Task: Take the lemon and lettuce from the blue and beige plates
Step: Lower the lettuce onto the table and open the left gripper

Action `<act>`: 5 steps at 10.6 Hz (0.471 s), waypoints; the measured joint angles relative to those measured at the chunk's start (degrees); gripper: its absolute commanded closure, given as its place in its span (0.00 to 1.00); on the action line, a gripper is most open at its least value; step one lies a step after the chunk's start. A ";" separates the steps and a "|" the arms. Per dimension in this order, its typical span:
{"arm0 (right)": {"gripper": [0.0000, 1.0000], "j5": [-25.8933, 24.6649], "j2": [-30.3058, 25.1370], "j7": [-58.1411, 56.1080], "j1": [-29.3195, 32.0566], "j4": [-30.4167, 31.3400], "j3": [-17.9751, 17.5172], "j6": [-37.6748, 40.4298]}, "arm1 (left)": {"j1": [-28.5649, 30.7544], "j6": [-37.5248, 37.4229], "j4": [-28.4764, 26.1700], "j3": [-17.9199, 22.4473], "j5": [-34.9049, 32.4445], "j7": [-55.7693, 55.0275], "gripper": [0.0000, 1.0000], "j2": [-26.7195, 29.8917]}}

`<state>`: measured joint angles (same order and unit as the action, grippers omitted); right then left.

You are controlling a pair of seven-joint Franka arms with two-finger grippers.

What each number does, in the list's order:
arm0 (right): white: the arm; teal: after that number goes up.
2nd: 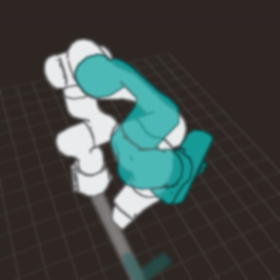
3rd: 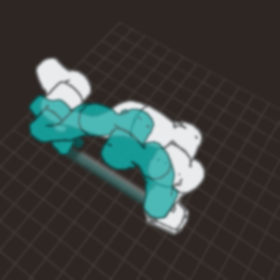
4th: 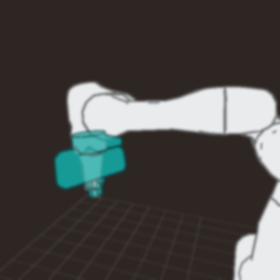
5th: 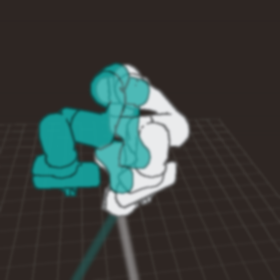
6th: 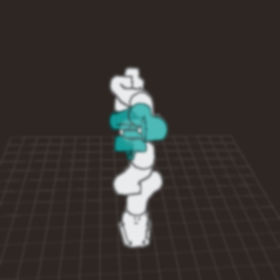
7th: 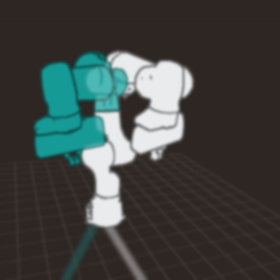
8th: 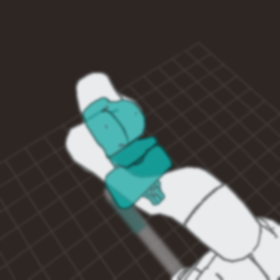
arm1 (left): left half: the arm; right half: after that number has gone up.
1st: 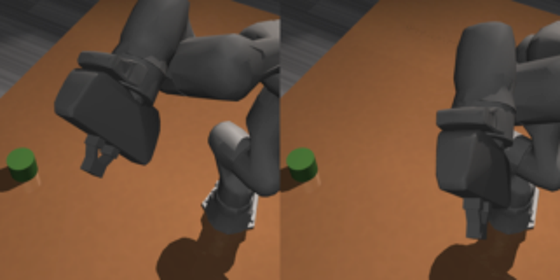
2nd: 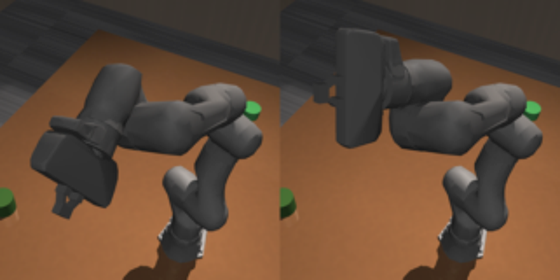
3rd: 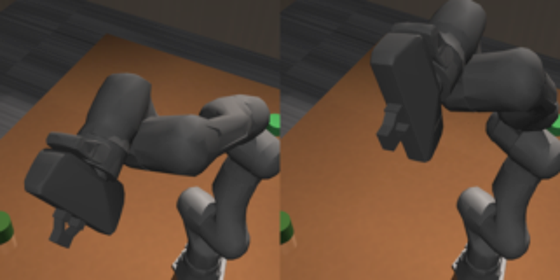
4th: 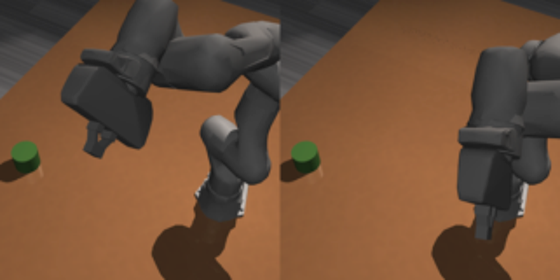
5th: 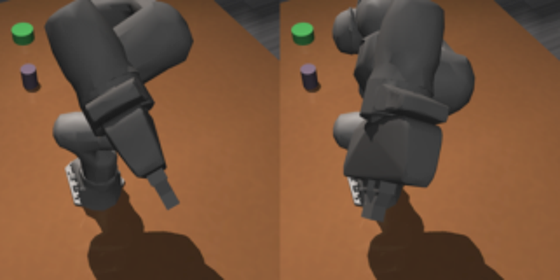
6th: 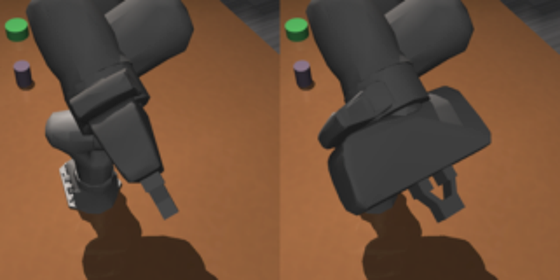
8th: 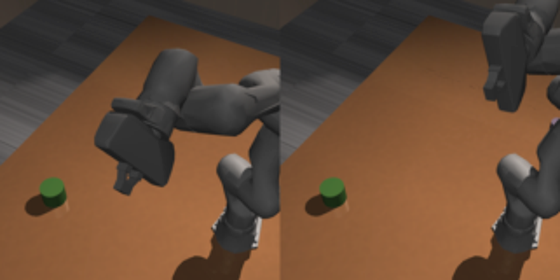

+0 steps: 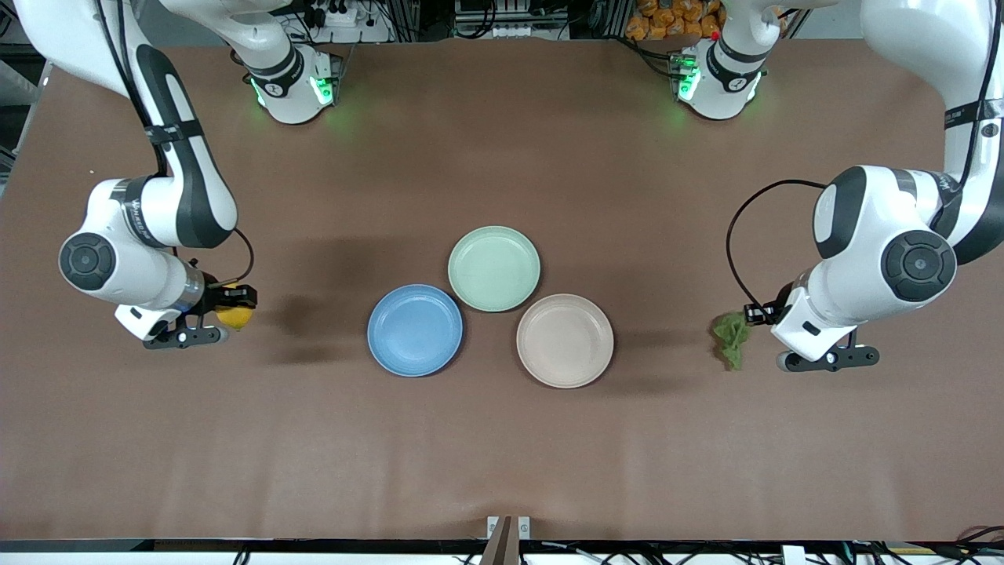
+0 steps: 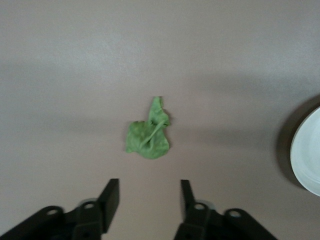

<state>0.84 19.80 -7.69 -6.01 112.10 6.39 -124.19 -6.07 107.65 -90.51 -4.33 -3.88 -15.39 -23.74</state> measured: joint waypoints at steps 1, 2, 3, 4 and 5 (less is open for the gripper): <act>0.59 0.00 -0.01 -0.94 0.39 1.84 0.27 -2.77 | -0.04 0.00 -0.30 -0.13 0.03 0.00 0.00 -0.02; 0.59 0.00 0.00 -1.42 0.75 4.24 0.34 -6.54 | -0.07 0.11 -0.71 -0.22 0.04 0.00 0.00 0.00; 0.59 0.00 0.01 -1.53 0.98 6.20 0.39 -9.20 | -0.09 0.42 -1.28 -0.27 0.05 0.00 0.00 0.09; 0.59 0.00 0.00 -1.57 1.20 7.42 0.50 -10.57 | -0.07 1.50 -2.43 -0.28 0.06 0.00 0.00 0.62; 0.60 0.00 0.01 -1.60 1.42 8.36 0.65 -12.10 | -0.02 3.22 -4.37 -0.28 0.06 0.00 0.00 1.75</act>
<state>0.84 19.81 -9.29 -4.59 120.45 7.03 -136.29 -6.09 110.87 -94.88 -4.61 -3.82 -15.39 -21.99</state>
